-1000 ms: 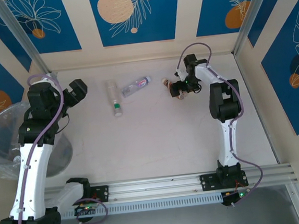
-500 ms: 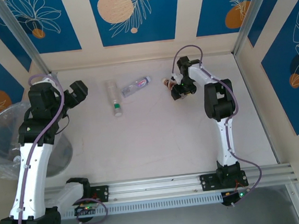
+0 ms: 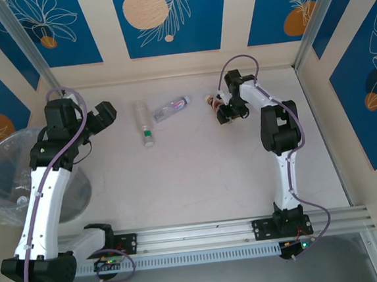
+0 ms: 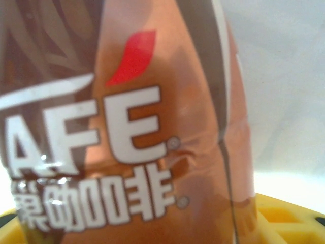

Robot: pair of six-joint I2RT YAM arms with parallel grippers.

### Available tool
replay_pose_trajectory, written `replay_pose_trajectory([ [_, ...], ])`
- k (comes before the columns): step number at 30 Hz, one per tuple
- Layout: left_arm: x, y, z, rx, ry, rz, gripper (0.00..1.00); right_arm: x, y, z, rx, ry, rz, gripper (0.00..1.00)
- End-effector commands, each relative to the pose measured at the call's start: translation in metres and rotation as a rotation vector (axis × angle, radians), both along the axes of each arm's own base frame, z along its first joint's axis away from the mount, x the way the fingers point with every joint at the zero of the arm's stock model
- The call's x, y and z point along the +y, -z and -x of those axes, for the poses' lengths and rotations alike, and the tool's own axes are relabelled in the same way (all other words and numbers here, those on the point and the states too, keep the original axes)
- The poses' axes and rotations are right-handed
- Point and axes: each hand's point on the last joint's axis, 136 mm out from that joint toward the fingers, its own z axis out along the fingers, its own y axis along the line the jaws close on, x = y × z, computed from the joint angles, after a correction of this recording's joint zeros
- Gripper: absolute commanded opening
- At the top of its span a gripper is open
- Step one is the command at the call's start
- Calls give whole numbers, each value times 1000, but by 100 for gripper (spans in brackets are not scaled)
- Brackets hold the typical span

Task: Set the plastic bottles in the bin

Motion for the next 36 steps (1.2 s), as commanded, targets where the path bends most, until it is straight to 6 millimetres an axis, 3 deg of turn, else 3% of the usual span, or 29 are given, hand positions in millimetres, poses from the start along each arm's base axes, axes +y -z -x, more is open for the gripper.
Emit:
replay_pose_trajectory([
  [1, -14, -13, -1, -22, 67, 35, 100, 10, -29, 1, -64, 12, -54, 54],
  [12, -48, -1, -15, -3, 194, 164, 99, 30, -68, 25, -160, 83, -239, 54],
  [20, -66, 0, -18, -10, 242, 197, 99, 67, -98, 51, -173, 120, -474, 53],
  [29, -124, 9, -26, -1, 432, 202, 99, 88, -124, 66, -160, 205, -632, 52],
  [36, -179, 18, -31, -7, 589, 210, 99, 114, -139, 90, -123, 140, -685, 52],
])
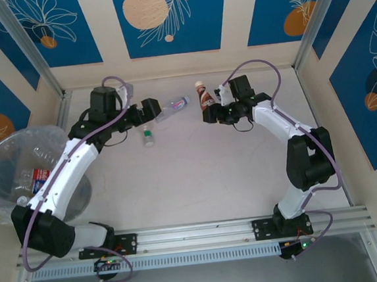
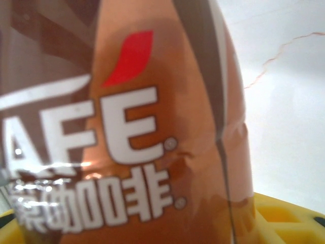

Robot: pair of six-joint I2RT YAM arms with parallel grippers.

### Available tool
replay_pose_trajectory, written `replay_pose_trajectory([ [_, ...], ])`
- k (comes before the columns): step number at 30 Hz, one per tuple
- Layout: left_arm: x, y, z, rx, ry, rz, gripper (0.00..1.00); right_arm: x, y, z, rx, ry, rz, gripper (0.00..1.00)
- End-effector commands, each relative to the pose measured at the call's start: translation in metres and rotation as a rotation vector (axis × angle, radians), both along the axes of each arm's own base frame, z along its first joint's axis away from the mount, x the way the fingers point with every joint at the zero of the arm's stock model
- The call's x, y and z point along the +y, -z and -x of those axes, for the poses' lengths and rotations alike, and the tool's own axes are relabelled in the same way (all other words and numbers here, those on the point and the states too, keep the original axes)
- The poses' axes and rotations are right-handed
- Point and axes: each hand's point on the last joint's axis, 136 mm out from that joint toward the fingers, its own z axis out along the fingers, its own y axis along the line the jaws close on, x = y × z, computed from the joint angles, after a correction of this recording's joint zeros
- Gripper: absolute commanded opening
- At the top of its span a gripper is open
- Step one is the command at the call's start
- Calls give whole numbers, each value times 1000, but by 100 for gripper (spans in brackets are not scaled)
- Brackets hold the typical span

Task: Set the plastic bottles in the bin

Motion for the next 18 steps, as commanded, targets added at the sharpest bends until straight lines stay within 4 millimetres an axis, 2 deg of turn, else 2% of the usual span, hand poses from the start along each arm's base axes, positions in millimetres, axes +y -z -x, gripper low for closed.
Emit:
replay_pose_trajectory([
  [1, -30, -19, -3, -85, 107, 29, 100, 20, -25, 18, -15, -55, -86, 52],
  [9, -70, -23, -16, -99, 199, 162, 100, 57, -47, 41, -86, -144, -187, 52],
  [13, -77, -26, -24, -113, 206, 206, 99, 70, -61, 52, -140, -175, -247, 52],
  [18, -81, -19, -32, -109, 198, 227, 99, 85, -75, 70, -177, -233, -333, 52],
])
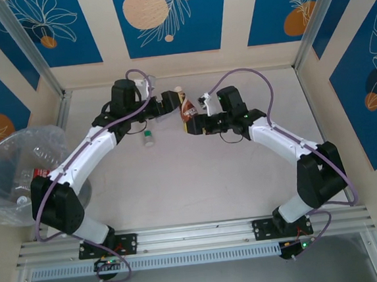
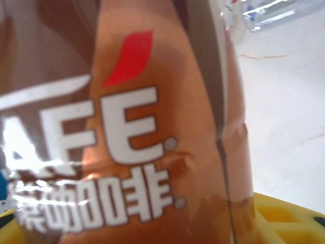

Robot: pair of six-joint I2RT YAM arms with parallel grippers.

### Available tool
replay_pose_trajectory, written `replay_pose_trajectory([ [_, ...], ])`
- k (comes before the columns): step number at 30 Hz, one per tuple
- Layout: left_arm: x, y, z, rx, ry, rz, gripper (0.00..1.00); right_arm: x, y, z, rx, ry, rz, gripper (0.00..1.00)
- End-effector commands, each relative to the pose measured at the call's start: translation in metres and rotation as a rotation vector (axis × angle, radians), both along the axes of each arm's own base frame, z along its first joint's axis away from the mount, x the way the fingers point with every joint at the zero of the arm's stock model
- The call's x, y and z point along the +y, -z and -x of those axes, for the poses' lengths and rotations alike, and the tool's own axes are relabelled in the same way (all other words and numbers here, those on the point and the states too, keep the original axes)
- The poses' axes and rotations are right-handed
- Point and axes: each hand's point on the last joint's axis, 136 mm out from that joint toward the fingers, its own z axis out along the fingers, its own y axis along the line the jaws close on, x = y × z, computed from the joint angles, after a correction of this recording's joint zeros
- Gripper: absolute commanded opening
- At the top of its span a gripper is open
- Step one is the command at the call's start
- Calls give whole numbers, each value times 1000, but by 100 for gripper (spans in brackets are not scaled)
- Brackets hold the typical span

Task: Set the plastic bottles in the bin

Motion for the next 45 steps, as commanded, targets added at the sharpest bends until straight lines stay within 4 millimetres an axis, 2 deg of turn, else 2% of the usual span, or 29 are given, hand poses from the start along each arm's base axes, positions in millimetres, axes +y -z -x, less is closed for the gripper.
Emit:
replay_pose_trajectory([
  [1, -11, -18, -3, -54, 37, 70, 99, 15, -29, 11, -62, -62, -112, 52],
  [3, -14, -21, -2, -73, 51, 82, 99, 21, -31, 18, -62, -90, -123, 53],
  [6, -7, -22, -7, -92, 4, 80, 92, 29, -31, 24, -76, -113, -128, 53],
  [9, -10, -31, -4, -123, 24, 101, 82, 35, -29, 25, -73, -123, -128, 53],
  [16, -2, -25, -8, -127, -21, 56, 56, 44, -31, 31, -80, -162, -148, 53],
  [21, 3, -24, -8, -135, -45, 46, 47, 46, -29, 33, -72, -175, -148, 54],
  [24, 2, -21, -7, -127, -35, 42, 42, 46, -29, 34, -72, -180, -143, 57],
  [29, 2, -17, -8, -107, -34, 23, 38, 46, -27, 32, -75, -177, -126, 66],
  [35, 6, -18, -8, -115, -52, -4, 37, 45, -26, 26, -70, -161, -111, 83],
  [45, 17, -12, -11, -105, -106, -66, 39, 19, -30, 23, -99, -112, -69, 94],
])
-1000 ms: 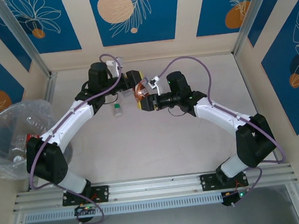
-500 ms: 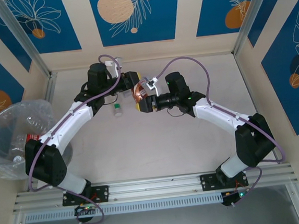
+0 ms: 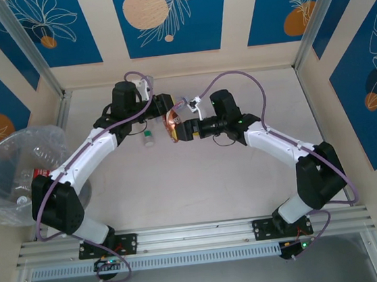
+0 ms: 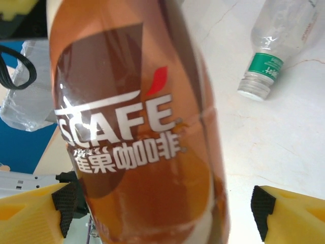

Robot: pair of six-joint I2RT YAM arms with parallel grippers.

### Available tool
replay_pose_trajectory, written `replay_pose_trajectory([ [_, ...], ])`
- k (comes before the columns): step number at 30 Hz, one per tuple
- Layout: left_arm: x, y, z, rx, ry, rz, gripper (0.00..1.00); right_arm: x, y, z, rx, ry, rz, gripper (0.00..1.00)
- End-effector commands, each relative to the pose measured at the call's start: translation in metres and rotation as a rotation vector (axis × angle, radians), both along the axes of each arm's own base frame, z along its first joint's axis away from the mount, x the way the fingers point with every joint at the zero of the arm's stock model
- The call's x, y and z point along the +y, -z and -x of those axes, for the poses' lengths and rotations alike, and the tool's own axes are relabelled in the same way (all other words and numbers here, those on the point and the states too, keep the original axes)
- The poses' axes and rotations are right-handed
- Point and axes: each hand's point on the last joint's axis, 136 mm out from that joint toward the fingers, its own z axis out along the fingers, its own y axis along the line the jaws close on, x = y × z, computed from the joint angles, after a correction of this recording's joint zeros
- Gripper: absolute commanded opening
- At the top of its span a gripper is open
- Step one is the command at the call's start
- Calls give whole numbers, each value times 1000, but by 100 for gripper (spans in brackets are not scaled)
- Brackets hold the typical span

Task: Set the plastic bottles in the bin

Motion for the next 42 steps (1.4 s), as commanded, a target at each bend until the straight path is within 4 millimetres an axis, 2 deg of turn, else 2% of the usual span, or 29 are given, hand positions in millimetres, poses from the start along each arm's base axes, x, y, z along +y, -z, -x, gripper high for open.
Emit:
replay_pose_trajectory([
  [1, 7, -22, 1, -59, -23, -19, 39, -13, -16, 1, -55, 20, 12, 95],
  [4, 11, -19, 0, -54, -43, -42, 39, -24, -14, -5, -75, 74, 37, 100],
  [11, 23, -13, 0, -38, -86, -111, 41, -42, -13, -19, -87, 188, 69, 99],
  [15, 35, -11, 2, -33, -111, -159, 42, -79, 14, -46, -38, 426, 217, 100],
  [21, 55, -12, 7, -37, -157, -200, 42, -114, 45, -59, 88, 596, 286, 100],
  [29, 92, -18, 12, -6, -250, -245, 42, -117, 50, -64, 119, 616, 280, 100],
  [38, 128, -42, 21, -13, -270, -329, 44, -122, 50, -70, 130, 681, 249, 100],
  [42, 152, -56, 23, -18, -319, -353, 44, -127, 51, -71, 123, 701, 241, 100],
])
